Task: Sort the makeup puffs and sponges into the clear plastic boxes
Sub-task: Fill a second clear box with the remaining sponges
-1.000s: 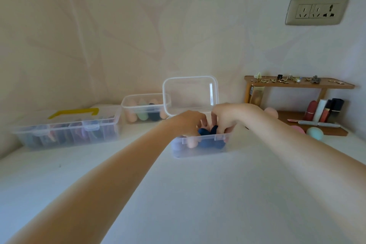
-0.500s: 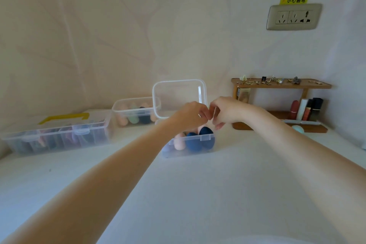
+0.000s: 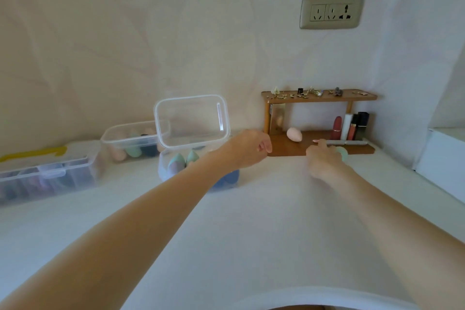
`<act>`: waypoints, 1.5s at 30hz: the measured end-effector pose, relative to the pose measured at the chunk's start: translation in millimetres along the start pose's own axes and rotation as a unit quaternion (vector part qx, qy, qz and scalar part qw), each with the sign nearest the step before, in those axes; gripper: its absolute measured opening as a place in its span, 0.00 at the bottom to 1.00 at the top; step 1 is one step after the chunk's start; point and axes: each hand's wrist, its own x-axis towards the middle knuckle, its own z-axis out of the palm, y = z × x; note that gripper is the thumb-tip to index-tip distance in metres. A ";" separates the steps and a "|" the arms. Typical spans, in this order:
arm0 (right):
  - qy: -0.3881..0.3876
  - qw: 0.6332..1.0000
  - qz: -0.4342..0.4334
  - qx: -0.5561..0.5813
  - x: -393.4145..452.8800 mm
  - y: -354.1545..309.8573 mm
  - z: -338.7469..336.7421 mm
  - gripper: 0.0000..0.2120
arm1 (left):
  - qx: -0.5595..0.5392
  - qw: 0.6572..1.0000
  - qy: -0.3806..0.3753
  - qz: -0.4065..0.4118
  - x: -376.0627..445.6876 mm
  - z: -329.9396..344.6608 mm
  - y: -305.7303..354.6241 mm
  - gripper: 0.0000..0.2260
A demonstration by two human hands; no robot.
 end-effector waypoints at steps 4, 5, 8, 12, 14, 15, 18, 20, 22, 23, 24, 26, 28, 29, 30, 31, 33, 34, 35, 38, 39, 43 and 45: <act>0.117 0.988 -0.049 0.089 1.6 -8.7 -17.4 0.11 | -0.004 0.999 0.043 -0.013 -8.6 -13.1 -12.0 0.13; 0.138 0.979 -0.076 0.133 1.8 -15.9 -25.5 0.08 | -0.012 0.998 0.050 -0.020 -10.9 -16.7 -14.6 0.13; 0.161 0.918 -0.156 0.327 -6.6 -50.1 -56.1 0.07 | -0.032 0.995 0.067 -0.062 -22.2 -30.8 -28.2 0.12; 0.005 0.795 -0.262 0.547 -30.0 -99.1 -85.8 0.11 | -0.010 0.994 0.030 -0.107 -49.8 -62.0 -62.6 0.09; -0.095 0.736 -0.291 0.603 -40.0 -113.6 -90.6 0.10 | 0.010 0.993 -0.019 -0.119 -66.8 -76.6 -81.4 0.08; -0.132 0.718 -0.303 0.613 -43.0 -117.9 -90.6 0.08 | 0.015 0.992 -0.040 -0.122 -73.9 -81.2 -89.6 0.07; -0.249 0.682 -0.311 0.613 -44.8 -128.6 -82.6 0.06 | 0.020 0.989 -0.070 -0.126 -87.2 -88.5 -104.8 0.07; -0.320 0.667 -0.302 0.602 -45.1 -136.3 -75.6 0.05 | 0.018 0.986 -0.097 -0.134 -88.3 -90.1 -109.6 0.07; -0.363 0.654 -0.282 0.601 -46.3 -145.2 -72.2 0.06 | 0.016 0.982 -0.129 -0.139 -87.3 -89.8 -111.4 0.06; -0.377 0.652 -0.276 0.597 -45.9 -151.7 -72.2 0.08 | 0.019 0.981 -0.139 -0.136 -86.4 -89.9 -113.1 0.05; -0.384 0.656 -0.275 0.589 -45.5 -156.1 -71.6 0.09 | 0.031 0.980 -0.147 -0.133 -83.8 -89.3 -113.2 0.03; -0.401 0.665 -0.272 0.569 -43.7 -166.2 -70.8 0.10 | 0.080 0.975 -0.155 -0.134 -77.2 -89.1 -113.3 0.02; -0.420 0.671 -0.258 0.553 -40.9 -176.0 -66.4 0.08 | 0.115 0.970 -0.155 -0.149 -72.8 -89.9 -114.8 0.09; -0.428 0.677 -0.254 0.542 -39.8 -179.4 -64.0 0.07 | 0.115 0.969 -0.155 -0.155 -71.6 -89.8 -116.1 0.13; -0.437 0.683 -0.253 0.528 -39.1 -181.8 -61.9 0.06 | 0.109 0.969 -0.156 -0.155 -70.7 -88.6 -119.1 0.15; -0.442 0.693 -0.252 0.511 -38.2 -183.8 -59.3 0.05 | 0.102 0.971 -0.155 -0.149 -71.1 -86.4 -121.4 0.15; -0.420 0.727 -0.267 0.473 -39.3 -185.6 -57.0 0.02 | 0.093 0.974 -0.150 -0.145 -71.3 -80.3 -125.8 0.15; -0.396 0.751 -0.278 0.450 -39.2 -187.7 -55.1 0.03 | 0.089 0.974 -0.147 -0.145 -71.3 -77.4 -128.5 0.14; -0.362 0.779 -0.294 0.420 -38.0 -189.2 -53.3 0.06 | 0.086 0.976 -0.144 -0.142 -71.0 -76.1 -129.5 0.13; -0.281 0.849 -0.335 0.297 -39.0 -197.4 -54.4 0.10 | 0.080 0.979 -0.136 -0.130 -71.3 -76.9 -130.6 0.07; -0.261 0.866 -0.341 0.254 -39.2 -200.6 -55.9 0.11 | 0.079 0.980 -0.131 -0.129 -71.5 -77.1 -130.3 0.05; -0.189 0.907 -0.342 0.157 -37.3 -212.0 -57.6 0.06 | 0.112 0.979 -0.097 -0.138 -72.5 -71.1 -124.0 0.08; -0.188 0.912 -0.333 0.147 -36.7 -216.5 -55.5 0.05 | 0.169 0.972 -0.072 -0.148 -72.6 -66.8 -120.1 0.09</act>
